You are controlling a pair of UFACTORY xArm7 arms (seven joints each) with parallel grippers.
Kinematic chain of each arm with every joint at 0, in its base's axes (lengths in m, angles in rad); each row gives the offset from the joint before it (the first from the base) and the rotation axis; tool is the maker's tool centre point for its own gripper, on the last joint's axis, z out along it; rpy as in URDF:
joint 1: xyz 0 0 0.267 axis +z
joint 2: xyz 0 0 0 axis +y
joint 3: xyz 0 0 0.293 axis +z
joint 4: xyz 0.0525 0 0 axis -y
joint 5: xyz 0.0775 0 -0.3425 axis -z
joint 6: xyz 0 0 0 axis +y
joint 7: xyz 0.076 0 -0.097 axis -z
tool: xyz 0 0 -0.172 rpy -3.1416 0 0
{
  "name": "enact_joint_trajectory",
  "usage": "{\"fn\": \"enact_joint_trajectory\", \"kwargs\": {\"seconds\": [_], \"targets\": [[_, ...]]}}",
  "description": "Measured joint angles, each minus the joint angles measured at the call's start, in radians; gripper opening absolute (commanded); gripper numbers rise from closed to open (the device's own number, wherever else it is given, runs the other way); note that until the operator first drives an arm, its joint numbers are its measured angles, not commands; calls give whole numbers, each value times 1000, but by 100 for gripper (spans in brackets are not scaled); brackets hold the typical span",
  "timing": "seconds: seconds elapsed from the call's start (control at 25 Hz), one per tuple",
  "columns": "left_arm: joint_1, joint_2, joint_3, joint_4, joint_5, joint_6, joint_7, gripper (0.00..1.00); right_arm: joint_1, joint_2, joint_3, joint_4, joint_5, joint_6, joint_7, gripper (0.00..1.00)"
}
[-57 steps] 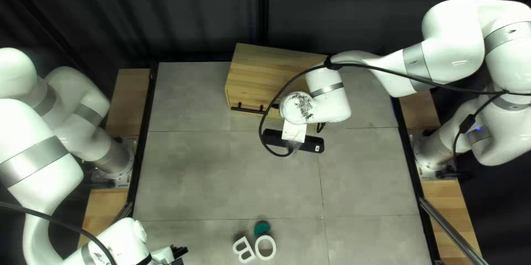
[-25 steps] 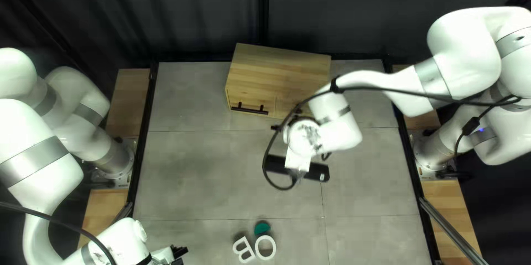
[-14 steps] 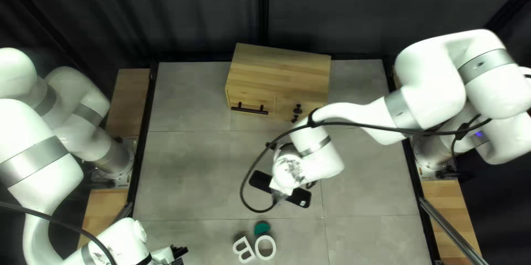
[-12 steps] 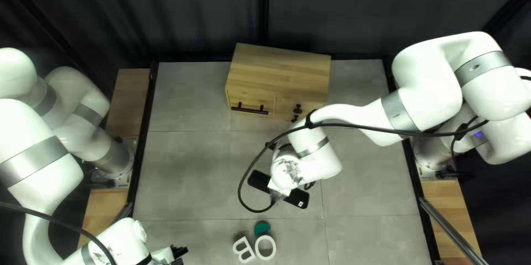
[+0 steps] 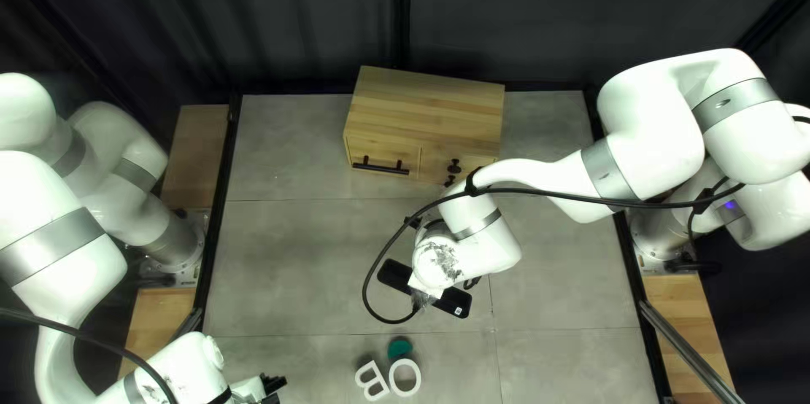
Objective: Open drawers and place objects into drawer and close
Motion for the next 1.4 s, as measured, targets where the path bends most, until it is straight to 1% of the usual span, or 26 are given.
{"fn": "enact_joint_trajectory", "kwargs": {"seconds": [0.2, 0.44, 0.64, 0.72, 1.04, 1.2, 1.4], "targets": [[0, 0, 0, 0, 0, 0, 0, 100, 36, -16, -9, -44, -99, 7, 40, 100], [0, 0, 0, 0, 0, 0, 0, 100, 47, 27, -22, -28, -142, 36, 50, 100], [0, 0, 0, 0, 0, 0, 0, 100, 32, 44, -33, -11, -150, 57, 7, 100], [0, 0, 0, 0, 0, 0, 0, 100, 17, 49, -36, -3, -145, 61, -32, 100], [0, 0, 0, 0, 0, 0, 0, 100, -41, 75, -40, 8, -101, 24, -110, 100], [0, 0, 0, 0, 0, 0, 0, 100, -52, 84, -45, 11, -93, 20, -109, 100], [0, 0, 0, 0, 0, 0, 0, 100, -47, 98, -50, 29, -98, 35, -97, 100]]}}
